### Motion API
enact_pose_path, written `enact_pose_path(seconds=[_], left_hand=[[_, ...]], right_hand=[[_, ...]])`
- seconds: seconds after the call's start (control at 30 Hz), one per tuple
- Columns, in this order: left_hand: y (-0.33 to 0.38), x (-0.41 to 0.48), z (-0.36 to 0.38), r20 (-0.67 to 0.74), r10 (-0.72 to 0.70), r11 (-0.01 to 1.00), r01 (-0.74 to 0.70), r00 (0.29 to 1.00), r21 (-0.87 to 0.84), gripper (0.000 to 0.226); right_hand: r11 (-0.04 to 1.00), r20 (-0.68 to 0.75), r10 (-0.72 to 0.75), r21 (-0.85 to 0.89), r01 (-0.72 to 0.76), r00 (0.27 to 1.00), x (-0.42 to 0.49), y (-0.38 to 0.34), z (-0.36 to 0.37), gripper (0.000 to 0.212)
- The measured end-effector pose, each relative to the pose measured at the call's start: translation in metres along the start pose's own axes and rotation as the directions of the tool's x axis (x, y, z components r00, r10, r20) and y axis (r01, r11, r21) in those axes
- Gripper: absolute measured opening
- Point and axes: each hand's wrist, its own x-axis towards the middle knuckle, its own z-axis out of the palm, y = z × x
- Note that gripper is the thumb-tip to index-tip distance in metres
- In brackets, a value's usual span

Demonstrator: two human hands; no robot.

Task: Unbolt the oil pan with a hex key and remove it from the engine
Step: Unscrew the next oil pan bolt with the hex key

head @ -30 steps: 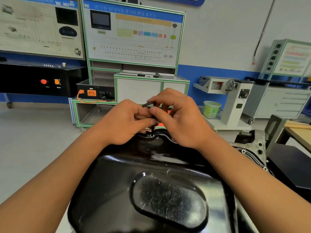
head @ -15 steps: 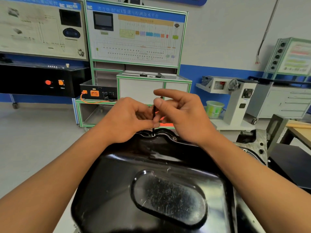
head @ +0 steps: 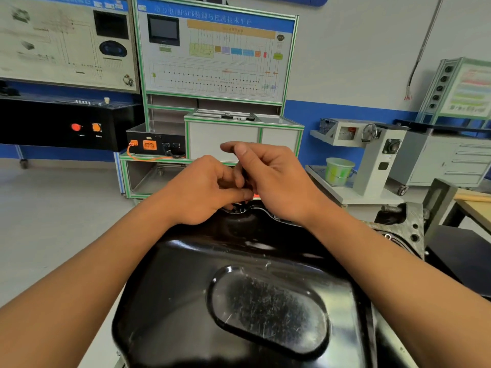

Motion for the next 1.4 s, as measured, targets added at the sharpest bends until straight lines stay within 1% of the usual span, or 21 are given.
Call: enact_pose_path(seconds=[0.07,0.1,0.17,0.23,0.37,0.47,0.53,0.6,0.7,0.83,0.9,0.93,1.03,1.13,1.23,1.3,1.33,1.4], left_hand=[[0.002,-0.001,-0.001,-0.015,0.009,1.0,-0.009,1.0,-0.012,0.003],[0.003,-0.001,-0.001,-0.021,0.018,1.0,-0.018,1.0,-0.01,0.009],[0.004,0.0,-0.002,0.013,0.032,0.999,-0.033,0.999,0.024,0.011],[0.008,-0.001,-0.003,0.032,0.038,0.997,-0.04,0.999,0.06,0.026],[0.006,0.001,-0.002,-0.042,0.026,0.998,-0.024,0.999,0.051,0.022],[0.003,0.002,-0.002,-0.053,0.033,0.998,-0.031,0.998,0.048,0.018],[0.002,0.001,-0.002,-0.064,0.03,0.997,-0.025,0.997,0.068,0.016],[0.001,0.001,-0.001,-0.093,0.023,0.998,-0.018,0.995,0.06,0.014],[-0.001,0.001,0.0,-0.128,0.0,0.999,0.006,0.992,0.047,0.024],[-0.005,0.002,0.001,-0.103,-0.026,0.999,0.031,0.994,0.045,0.048],[-0.004,0.001,0.002,-0.084,-0.036,0.997,0.041,0.996,0.058,0.051],[-0.004,0.001,0.002,-0.078,-0.041,0.997,0.046,0.996,0.061,0.051],[-0.003,0.001,0.002,-0.077,-0.049,0.996,0.054,0.996,0.064,0.051],[-0.003,0.001,0.001,-0.078,-0.05,0.994,0.057,0.996,0.093,0.052],[-0.003,0.002,0.001,-0.074,-0.032,0.994,0.04,0.997,0.102,0.048],[-0.001,0.002,-0.001,-0.043,0.021,0.996,-0.017,0.999,0.09,0.029],[0.0,0.001,-0.001,-0.021,0.046,0.996,-0.044,0.999,0.08,0.019],[0.001,0.001,-0.003,0.01,0.066,0.994,-0.066,0.998,0.082,0.014]], right_hand=[[0.999,0.067,-0.032,-0.034,0.035,0.997,-0.003,-0.003,0.002,0.025],[0.999,0.088,-0.037,-0.028,0.04,0.995,-0.004,-0.005,0.002,0.021],[1.0,0.087,-0.024,-0.008,0.025,0.996,-0.005,-0.009,0.002,0.013],[1.0,0.058,-0.022,-0.008,0.023,0.998,-0.006,-0.01,0.003,0.011],[0.999,0.0,-0.034,0.032,0.033,0.999,-0.008,-0.01,0.002,0.011],[0.998,-0.01,-0.06,-0.028,0.06,0.998,-0.009,-0.008,0.0,0.004],[0.998,-0.012,-0.05,-0.024,0.05,0.999,-0.009,-0.006,0.0,0.01],[0.999,-0.022,-0.017,0.029,0.018,1.0,-0.01,-0.004,-0.002,0.015],[0.998,-0.002,0.016,0.064,-0.015,1.0,-0.008,-0.003,-0.003,0.021],[0.98,-0.008,0.147,0.134,-0.144,0.989,0.0,-0.003,0.0,0.023],[0.973,0.004,0.187,0.136,-0.186,0.982,0.003,-0.003,0.001,0.032],[0.971,0.013,0.194,0.143,-0.194,0.981,0.004,-0.003,0.002,0.033],[0.957,0.032,0.196,0.21,-0.199,0.98,0.006,-0.004,0.003,0.024],[0.96,0.001,0.14,0.245,-0.136,0.99,0.005,-0.003,0.003,0.017],[0.983,-0.003,0.019,0.182,-0.018,1.0,0.002,-0.001,0.003,0.016],[0.993,0.053,-0.063,0.106,0.057,0.997,-0.002,-0.001,0.004,0.02],[0.994,0.089,-0.088,0.08,0.081,0.992,-0.004,-0.001,0.005,0.019],[0.993,0.138,-0.114,0.044,0.109,0.984,-0.006,-0.002,0.006,0.014]])
